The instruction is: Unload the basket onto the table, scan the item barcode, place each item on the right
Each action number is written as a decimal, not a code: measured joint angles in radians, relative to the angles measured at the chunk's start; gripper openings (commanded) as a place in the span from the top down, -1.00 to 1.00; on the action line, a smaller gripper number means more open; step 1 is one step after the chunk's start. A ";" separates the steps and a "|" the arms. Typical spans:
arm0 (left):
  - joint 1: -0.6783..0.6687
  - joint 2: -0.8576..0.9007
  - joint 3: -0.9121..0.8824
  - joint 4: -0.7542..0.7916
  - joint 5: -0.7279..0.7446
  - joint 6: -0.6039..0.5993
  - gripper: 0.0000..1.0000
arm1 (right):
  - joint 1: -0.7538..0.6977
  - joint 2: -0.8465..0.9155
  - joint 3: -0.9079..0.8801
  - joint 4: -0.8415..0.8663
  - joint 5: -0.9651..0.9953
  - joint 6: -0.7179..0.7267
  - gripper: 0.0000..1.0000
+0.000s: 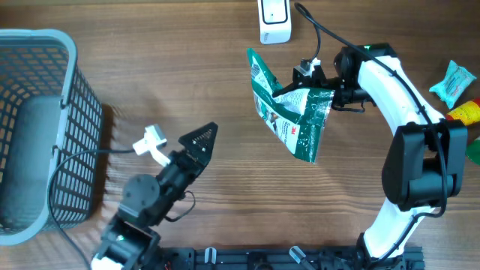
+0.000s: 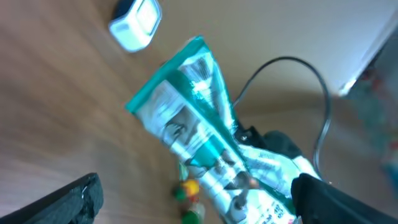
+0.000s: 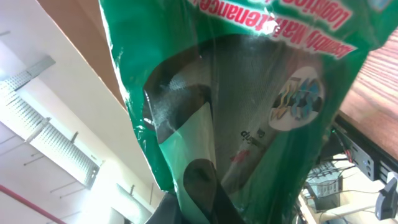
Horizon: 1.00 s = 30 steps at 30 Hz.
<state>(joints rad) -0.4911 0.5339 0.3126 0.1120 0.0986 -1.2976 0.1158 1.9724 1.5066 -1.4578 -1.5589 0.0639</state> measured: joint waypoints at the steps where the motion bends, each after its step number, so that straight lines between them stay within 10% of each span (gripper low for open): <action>1: 0.000 0.000 -0.053 0.064 0.008 -0.045 -1.00 | 0.000 0.000 0.000 0.003 0.000 0.000 0.91; 16: 0.000 0.113 -0.209 0.452 -0.026 -0.242 -1.00 | 0.105 0.000 0.043 0.142 0.000 0.195 0.91; 30: 0.000 0.446 -0.211 0.813 -0.105 -0.385 -1.00 | 0.312 -0.002 0.085 1.351 0.000 1.189 0.91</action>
<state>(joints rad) -0.4911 0.9802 0.1017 0.9253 -0.0059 -1.6825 0.4282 1.9705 1.5917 -0.1066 -1.5593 1.2526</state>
